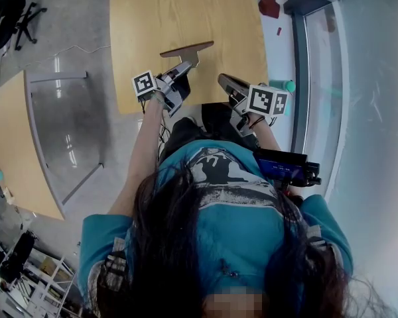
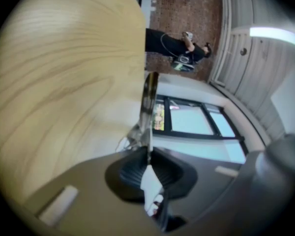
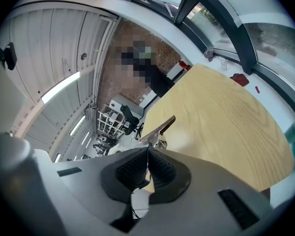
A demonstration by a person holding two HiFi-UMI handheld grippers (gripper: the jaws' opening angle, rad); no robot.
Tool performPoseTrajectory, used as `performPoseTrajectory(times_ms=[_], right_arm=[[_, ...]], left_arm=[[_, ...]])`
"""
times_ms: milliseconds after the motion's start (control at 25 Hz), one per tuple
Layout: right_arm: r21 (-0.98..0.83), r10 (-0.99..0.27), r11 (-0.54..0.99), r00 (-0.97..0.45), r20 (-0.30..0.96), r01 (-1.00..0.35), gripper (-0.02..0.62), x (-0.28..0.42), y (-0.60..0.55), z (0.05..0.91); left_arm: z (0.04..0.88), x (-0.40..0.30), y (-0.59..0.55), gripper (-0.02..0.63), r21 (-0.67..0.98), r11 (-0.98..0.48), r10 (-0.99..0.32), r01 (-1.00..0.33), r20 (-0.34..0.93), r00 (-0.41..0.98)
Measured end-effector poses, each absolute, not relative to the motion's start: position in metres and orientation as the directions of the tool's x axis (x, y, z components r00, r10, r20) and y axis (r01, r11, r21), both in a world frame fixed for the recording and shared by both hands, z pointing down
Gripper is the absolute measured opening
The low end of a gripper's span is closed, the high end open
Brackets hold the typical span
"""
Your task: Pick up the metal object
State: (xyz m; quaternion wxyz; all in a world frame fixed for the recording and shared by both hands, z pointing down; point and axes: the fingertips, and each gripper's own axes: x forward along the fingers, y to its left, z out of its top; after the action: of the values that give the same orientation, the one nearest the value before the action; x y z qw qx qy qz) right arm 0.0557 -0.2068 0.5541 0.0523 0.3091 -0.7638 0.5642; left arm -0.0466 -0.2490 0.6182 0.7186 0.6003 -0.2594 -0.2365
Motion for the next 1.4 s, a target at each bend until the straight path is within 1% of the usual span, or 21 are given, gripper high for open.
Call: performPoseTrajectory(times_ms=[160, 400, 600, 760, 880, 1000, 1400], right_arm=[[-0.829, -0.409, 0.189, -0.810, 0.420, -0.526, 0.014, 0.048, -0.200, 0.550], [-0.836, -0.408, 0.176, -0.811, 0.419, -0.520, 0.014, 0.023, -0.193, 0.528], [-0.808, -0.454, 0.156, -0.768, 0.453, -0.568, 0.014, 0.063, -0.225, 0.533], [-0.795, -0.482, 0.102, -0.729, 0.487, -0.598, 0.014, 0.083, -0.232, 0.539], [-0.802, -0.509, 0.085, -0.718, 0.475, -0.591, 0.014, 0.083, -0.245, 0.529], [-0.805, -0.526, 0.109, -0.721, 0.452, -0.584, 0.014, 0.079, -0.256, 0.514], [-0.797, -0.516, 0.123, -0.724, 0.458, -0.592, 0.014, 0.079, -0.254, 0.513]], left_arm=[[0.595, -0.048, -0.223, 0.021, 0.995, 0.103, -0.620, -0.019, 0.079, 0.781], [0.548, -0.075, -0.202, 0.021, 0.993, 0.081, -0.618, -0.081, 0.114, 0.778], [0.536, -0.046, -0.225, 0.021, 0.996, 0.046, -0.606, -0.077, 0.089, 0.791], [0.527, -0.049, -0.222, 0.021, 0.993, 0.017, -0.591, -0.113, 0.101, 0.800], [0.520, -0.063, -0.224, 0.021, 0.988, -0.002, -0.596, -0.151, 0.121, 0.794], [0.517, -0.073, -0.222, 0.021, 0.984, -0.013, -0.607, -0.178, 0.134, 0.783], [0.519, -0.075, -0.224, 0.023, 0.968, -0.061, -0.597, -0.245, 0.161, 0.786]])
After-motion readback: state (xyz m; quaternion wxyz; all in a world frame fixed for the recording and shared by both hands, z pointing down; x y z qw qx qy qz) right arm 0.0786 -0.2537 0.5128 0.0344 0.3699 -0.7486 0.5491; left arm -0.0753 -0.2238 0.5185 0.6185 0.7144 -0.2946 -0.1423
